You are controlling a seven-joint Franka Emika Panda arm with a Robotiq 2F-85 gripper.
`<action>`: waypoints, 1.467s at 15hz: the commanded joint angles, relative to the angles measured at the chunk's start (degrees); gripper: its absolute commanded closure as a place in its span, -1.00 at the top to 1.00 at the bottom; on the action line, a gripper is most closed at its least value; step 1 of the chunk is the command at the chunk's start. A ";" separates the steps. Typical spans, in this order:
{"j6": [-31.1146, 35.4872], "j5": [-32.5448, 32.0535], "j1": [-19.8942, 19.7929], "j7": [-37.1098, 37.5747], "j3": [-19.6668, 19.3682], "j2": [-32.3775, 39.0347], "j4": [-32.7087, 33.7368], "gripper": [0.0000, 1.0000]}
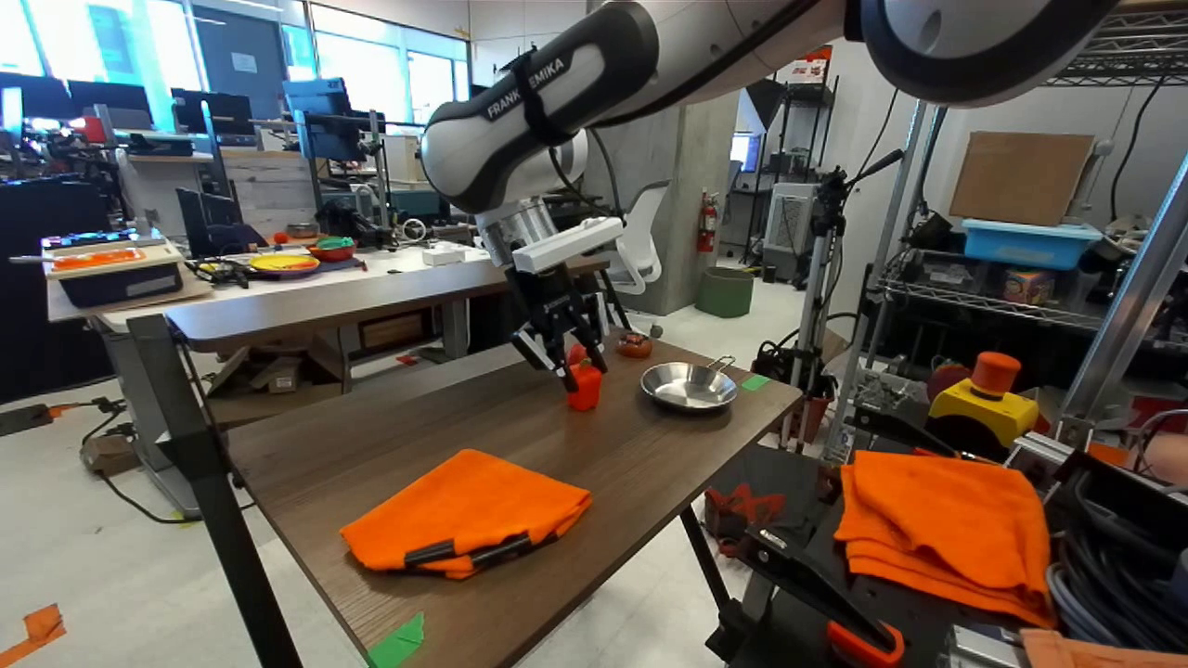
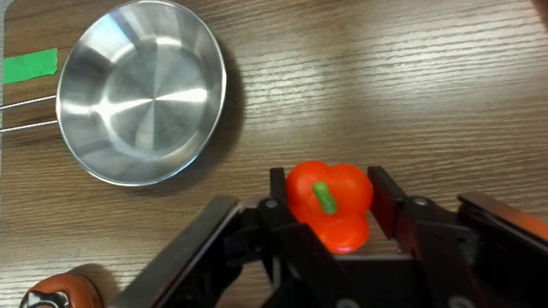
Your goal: Put the red sauce bottle on the pan.
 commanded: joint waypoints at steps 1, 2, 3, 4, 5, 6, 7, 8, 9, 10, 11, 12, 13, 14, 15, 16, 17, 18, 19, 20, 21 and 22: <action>-3.38 0.41 -0.35 -2.32 0.62 -0.51 2.09 -0.50; -2.91 0.58 -0.43 -3.92 1.00 -1.83 1.02 -0.50; -2.51 0.60 -0.47 -5.42 1.20 -2.93 0.22 -0.50; -0.91 0.73 -0.81 -7.62 1.63 -4.69 -1.46 -0.50; -0.11 0.83 -1.03 -9.17 1.83 -5.65 -2.12 -0.50; 0.50 1.13 -1.50 -10.49 2.08 -6.88 -3.15 -0.50; 0.20 1.52 -2.07 -11.44 2.28 -7.80 -3.78 -0.50; -0.17 2.00 -2.78 -12.09 2.51 -8.59 -4.49 -0.50; -0.59 2.34 -3.57 -12.37 2.53 -9.29 -5.36 -0.50; -0.88 2.83 -4.41 -12.06 2.48 -9.90 -6.34 -0.50; -1.30 3.25 -5.14 -11.86 2.35 -10.59 -7.48 -0.50; -1.44 3.86 -6.06 -11.51 2.33 -11.21 -8.81 -0.50; -1.62 4.36 -6.80 -11.52 2.31 -11.76 -10.11 -0.50; -1.63 4.78 -7.48 -11.39 2.20 -12.38 -11.73 -0.50; -1.32 5.10 -8.07 -11.32 2.10 -13.04 -13.45 -0.50; -0.92 5.24 -8.52 -11.30 1.98 -13.59 -15.04 -0.50; -0.52 5.32 -8.95 -11.38 1.90 -14.01 -16.45 -0.50; 0.15 5.58 -9.32 -10.74 1.76 -14.61 -17.75 -0.50; 0.17 5.86 -9.58 -9.98 1.57 -14.99 -18.71 -0.50; 0.32 6.03 -9.80 -8.84 1.27 -15.28 -19.60 -0.50; 0.24 6.13 -10.00 -7.77 1.03 -15.62 -20.45 -0.50; 0.56 6.29 -10.26 -6.70 0.86 -16.00 -21.36 -0.50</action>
